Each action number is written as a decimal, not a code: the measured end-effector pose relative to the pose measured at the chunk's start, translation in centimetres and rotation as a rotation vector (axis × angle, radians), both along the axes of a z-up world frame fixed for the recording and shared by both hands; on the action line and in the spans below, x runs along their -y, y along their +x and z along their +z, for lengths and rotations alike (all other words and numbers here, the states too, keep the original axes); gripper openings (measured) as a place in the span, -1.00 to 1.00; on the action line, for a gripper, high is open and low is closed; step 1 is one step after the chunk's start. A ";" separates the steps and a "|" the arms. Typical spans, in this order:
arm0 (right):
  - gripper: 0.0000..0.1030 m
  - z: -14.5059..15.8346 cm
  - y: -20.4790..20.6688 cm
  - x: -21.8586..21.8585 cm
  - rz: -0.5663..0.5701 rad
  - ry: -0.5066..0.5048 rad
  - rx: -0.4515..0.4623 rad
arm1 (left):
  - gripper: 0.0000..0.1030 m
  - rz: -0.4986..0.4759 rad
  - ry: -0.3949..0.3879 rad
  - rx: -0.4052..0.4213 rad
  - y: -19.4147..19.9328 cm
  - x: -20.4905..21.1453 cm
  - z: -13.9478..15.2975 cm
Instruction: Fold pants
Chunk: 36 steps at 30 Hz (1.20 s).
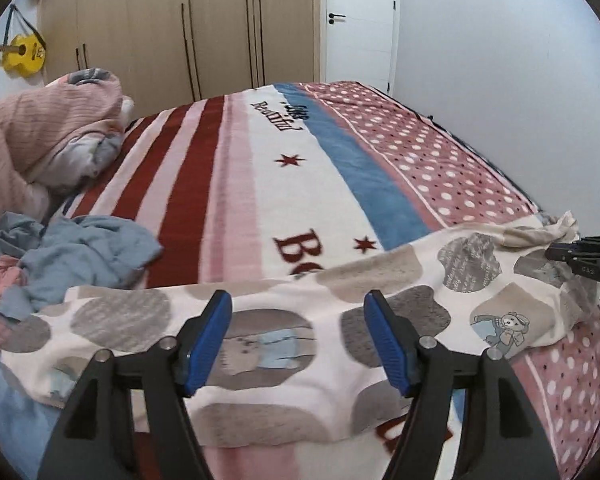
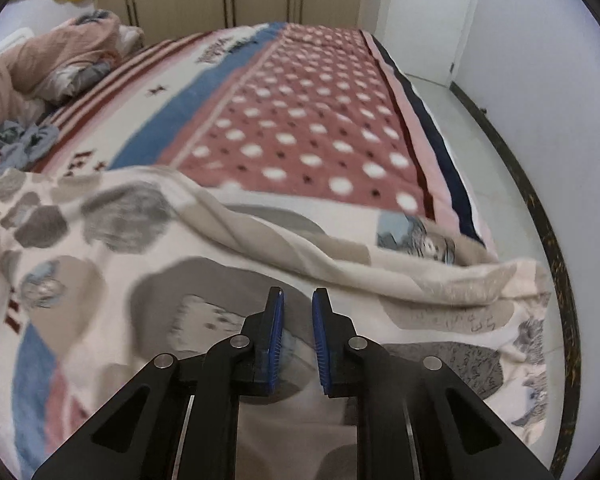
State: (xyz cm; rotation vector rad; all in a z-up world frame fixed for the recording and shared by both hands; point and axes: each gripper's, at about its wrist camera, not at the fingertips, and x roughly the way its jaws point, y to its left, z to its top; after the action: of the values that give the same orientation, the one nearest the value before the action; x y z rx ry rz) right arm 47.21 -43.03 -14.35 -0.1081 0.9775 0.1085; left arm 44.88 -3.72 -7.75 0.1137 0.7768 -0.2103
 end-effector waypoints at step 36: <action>-0.59 1.4 -1.1 17.1 -0.356 0.167 0.102 | 0.54 0.152 0.046 0.037 -0.2 -3.5 -0.7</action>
State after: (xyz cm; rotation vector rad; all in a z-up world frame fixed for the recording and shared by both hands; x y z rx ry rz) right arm 46.07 -60.08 -12.94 0.2124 0.8684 -0.1413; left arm 44.65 -0.22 -8.41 0.1009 0.7499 -0.0460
